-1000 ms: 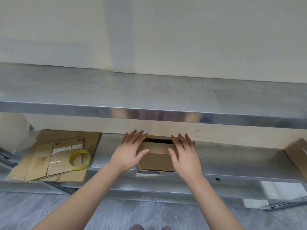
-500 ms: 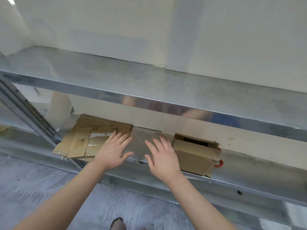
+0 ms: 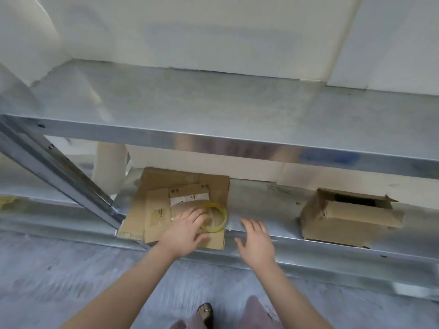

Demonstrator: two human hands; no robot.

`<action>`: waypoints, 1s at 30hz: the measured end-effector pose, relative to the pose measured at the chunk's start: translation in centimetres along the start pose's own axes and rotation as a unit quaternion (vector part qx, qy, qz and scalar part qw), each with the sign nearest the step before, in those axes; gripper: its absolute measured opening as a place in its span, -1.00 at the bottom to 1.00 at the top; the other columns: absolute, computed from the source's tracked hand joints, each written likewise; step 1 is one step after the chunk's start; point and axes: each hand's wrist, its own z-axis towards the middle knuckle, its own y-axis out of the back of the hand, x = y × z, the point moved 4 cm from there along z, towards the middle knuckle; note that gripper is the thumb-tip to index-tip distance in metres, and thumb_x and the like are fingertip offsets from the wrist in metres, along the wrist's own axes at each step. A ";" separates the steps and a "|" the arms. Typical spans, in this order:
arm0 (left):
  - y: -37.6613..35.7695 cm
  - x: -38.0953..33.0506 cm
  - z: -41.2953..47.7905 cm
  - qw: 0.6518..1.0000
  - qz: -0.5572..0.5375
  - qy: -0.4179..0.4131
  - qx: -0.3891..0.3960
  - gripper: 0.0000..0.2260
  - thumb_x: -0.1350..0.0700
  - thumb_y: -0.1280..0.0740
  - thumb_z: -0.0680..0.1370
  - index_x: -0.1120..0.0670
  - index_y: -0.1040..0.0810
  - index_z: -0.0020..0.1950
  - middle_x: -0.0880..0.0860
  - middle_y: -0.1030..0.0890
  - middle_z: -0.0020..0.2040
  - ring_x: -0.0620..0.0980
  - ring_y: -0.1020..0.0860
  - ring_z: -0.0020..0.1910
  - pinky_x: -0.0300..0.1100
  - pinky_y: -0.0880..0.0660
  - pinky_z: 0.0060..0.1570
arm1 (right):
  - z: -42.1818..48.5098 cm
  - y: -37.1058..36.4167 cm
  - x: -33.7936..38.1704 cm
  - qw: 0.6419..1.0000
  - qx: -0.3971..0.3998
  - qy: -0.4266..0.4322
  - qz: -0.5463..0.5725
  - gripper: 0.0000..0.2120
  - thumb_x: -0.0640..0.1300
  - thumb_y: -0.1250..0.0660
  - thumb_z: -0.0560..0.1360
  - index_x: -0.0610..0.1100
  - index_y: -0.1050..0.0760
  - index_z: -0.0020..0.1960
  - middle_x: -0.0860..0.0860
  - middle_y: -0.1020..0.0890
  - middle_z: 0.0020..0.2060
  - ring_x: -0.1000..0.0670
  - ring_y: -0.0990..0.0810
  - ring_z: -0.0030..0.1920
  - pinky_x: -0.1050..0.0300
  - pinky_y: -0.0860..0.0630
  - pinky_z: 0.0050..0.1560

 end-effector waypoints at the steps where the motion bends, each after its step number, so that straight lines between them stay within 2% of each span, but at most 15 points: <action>1: -0.3 -0.5 0.5 1.000 0.004 -0.020 -0.002 -0.51 -0.23 -0.11 0.59 -0.04 -0.28 0.46 -0.03 -0.25 0.51 0.00 -0.14 0.51 -0.04 -0.13 0.46 | 0.0 -0.2 -0.3 1.000 0.002 -0.010 0.009 -0.49 0.03 -0.27 0.55 -0.01 -0.28 0.47 0.02 -0.41 0.39 -0.05 -0.26 0.44 0.14 -0.18 0.44; 4: -0.4 -1.3 2.3 0.998 0.015 -0.065 -0.011 -0.59 -0.18 -0.18 0.57 -0.03 -0.40 0.35 -0.03 -0.39 0.40 0.01 -0.24 0.44 -0.06 -0.18 0.40 | 0.8 -0.5 -0.5 1.000 0.012 -0.004 0.008 -0.51 0.01 -0.28 0.57 0.00 -0.30 0.47 0.00 -0.40 0.39 -0.06 -0.27 0.43 0.13 -0.20 0.43; 8: -0.7 -1.4 3.7 0.996 0.023 -0.082 -0.017 -0.71 -0.14 -0.24 0.55 -0.02 -0.51 0.17 -0.04 -0.52 0.20 0.02 -0.36 0.29 -0.07 -0.25 0.30 | 2.5 -0.6 0.0 0.999 0.029 0.009 -0.010 -0.60 -0.06 -0.26 0.58 0.06 -0.38 0.41 0.03 -0.41 0.38 -0.06 -0.34 0.38 0.14 -0.27 0.35; 11: -0.9 -1.2 4.0 0.995 0.013 -0.093 -0.017 -0.76 -0.13 -0.23 0.56 -0.03 -0.55 0.09 -0.06 -0.56 0.08 0.03 -0.43 0.19 -0.06 -0.25 0.29 | 3.3 -0.7 -0.1 0.999 0.029 -0.008 -0.019 -0.78 -0.05 -0.27 0.56 0.08 -0.51 0.20 0.08 -0.47 0.24 -0.02 -0.42 0.26 0.15 -0.36 0.15; 14: -0.7 -0.9 4.0 0.994 -0.001 -0.099 -0.037 -0.79 -0.09 -0.26 0.57 -0.02 -0.57 0.06 -0.04 -0.60 -0.02 0.06 -0.50 0.08 -0.05 -0.27 0.31 | 3.7 -0.6 -0.2 1.000 0.011 -0.011 -0.018 -0.91 -0.03 -0.29 0.55 0.05 -0.55 0.02 0.10 -0.52 0.08 0.00 -0.45 0.16 0.21 -0.33 -0.03; 17: -0.5 -0.5 3.9 0.994 -0.001 -0.101 -0.044 -0.82 -0.08 -0.30 0.56 -0.01 -0.58 0.03 -0.04 -0.61 -0.06 0.05 -0.53 0.03 -0.06 -0.29 0.33 | 3.9 -0.5 -0.1 1.000 0.011 -0.008 -0.002 -0.88 -0.06 -0.25 0.57 0.02 -0.56 0.00 0.10 -0.54 0.02 0.02 -0.44 0.13 0.23 -0.30 -0.11; 20: 0.1 -0.2 4.1 0.995 -0.006 -0.090 -0.033 -0.81 -0.07 -0.28 0.58 0.01 -0.57 0.04 -0.02 -0.61 -0.02 0.06 -0.52 0.07 -0.06 -0.29 0.33 | 3.9 0.0 0.2 1.000 0.013 -0.001 0.008 -0.85 -0.10 -0.19 0.60 -0.03 -0.54 0.05 0.06 -0.56 0.01 -0.01 -0.45 0.12 0.15 -0.38 -0.06; 25: 2.0 -0.3 4.5 0.994 -0.049 -0.064 -0.080 -0.79 -0.08 -0.22 0.61 0.00 -0.55 0.09 -0.02 -0.59 0.02 0.06 -0.51 0.08 -0.07 -0.35 0.14 | 3.1 2.5 1.5 0.996 -0.054 0.005 0.071 -0.91 -0.12 -0.17 0.58 -0.06 -0.45 0.00 0.02 -0.56 -0.07 -0.03 -0.47 -0.01 0.10 -0.40 -0.06; 30: 4.3 -2.1 4.5 0.982 -0.031 -0.128 -0.132 -0.78 -0.06 -0.26 0.56 0.05 -0.58 -0.01 0.02 -0.63 -0.06 0.10 -0.57 -0.03 -0.01 -0.45 0.11 | 1.6 5.4 0.8 0.988 -0.098 -0.025 0.120 -0.90 -0.06 -0.31 0.55 -0.10 -0.50 -0.06 0.02 -0.59 -0.13 -0.01 -0.52 -0.07 0.12 -0.40 -0.09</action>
